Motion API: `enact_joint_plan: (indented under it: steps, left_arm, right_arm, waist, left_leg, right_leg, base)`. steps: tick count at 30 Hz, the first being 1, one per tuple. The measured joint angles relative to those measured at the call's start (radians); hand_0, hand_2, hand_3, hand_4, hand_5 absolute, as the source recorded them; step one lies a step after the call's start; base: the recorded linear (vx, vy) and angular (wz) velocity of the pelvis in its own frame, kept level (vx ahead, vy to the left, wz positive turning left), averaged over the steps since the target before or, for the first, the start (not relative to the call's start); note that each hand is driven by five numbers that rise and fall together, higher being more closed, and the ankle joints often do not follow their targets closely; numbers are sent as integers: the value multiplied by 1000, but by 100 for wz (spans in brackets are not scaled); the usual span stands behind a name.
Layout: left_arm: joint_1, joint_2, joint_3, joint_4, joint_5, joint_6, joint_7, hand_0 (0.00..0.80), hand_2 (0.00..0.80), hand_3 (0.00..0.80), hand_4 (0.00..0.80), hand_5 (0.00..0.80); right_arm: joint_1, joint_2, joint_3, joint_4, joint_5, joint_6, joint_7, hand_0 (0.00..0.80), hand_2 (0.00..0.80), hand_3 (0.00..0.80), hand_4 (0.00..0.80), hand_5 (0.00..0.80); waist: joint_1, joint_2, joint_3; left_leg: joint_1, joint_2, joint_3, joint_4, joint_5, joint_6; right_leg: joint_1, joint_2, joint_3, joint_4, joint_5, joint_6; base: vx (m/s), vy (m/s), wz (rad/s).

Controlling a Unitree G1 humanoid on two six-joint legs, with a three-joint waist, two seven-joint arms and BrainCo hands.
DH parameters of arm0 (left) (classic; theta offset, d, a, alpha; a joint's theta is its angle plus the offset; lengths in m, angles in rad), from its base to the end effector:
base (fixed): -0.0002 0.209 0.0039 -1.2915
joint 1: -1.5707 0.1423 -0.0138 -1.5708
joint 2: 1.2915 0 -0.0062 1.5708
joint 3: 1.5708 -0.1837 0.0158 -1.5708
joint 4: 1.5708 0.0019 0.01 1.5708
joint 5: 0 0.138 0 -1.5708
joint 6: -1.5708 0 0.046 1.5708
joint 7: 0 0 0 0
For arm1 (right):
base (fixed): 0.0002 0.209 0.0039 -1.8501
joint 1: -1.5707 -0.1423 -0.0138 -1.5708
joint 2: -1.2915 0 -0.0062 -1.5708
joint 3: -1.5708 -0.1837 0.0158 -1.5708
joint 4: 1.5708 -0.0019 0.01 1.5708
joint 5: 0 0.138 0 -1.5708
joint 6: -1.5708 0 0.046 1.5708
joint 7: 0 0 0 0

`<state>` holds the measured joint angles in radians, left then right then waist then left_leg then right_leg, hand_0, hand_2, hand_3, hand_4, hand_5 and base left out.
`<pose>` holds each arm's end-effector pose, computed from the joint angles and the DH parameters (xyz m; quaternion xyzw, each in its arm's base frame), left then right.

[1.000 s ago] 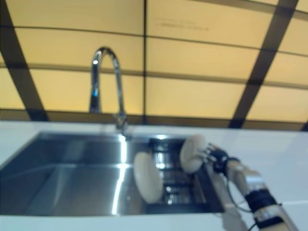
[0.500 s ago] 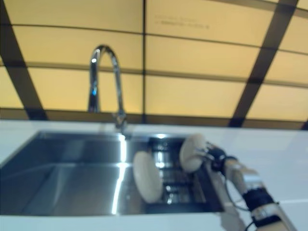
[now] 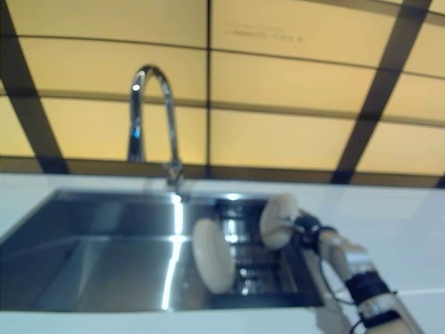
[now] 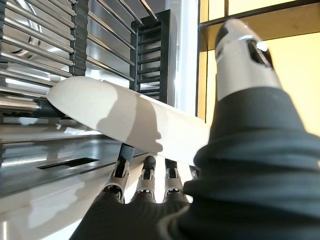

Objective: Take plates into dishwasher

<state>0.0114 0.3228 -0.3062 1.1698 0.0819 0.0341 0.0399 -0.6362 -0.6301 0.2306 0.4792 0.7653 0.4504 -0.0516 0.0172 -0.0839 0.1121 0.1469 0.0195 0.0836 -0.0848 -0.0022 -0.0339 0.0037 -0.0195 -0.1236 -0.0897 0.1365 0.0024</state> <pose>0.0737 0.2400 -0.1097 0.2593 0.5700 -0.0411 0.7786 0.3077 -0.2339 0.1226 0.0214 0.1777 0.0136 0.9838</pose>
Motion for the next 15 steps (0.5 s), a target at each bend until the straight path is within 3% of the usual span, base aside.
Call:
enact_joint_plan:
  steps: [15]
  left_arm:
    - [-4,0,-17,-11,0,0,0,0,0,0,0,0]
  right_arm:
    - [-4,68,60,44,-8,59,-29,0,0,0,0,0]
  waist:
    - [23,10,4]
  left_leg:
    - [0,-1,-2,0,0,0]
  right_leg:
    - [1,0,-2,0,0,0]
  base:
    - [0,0,0]
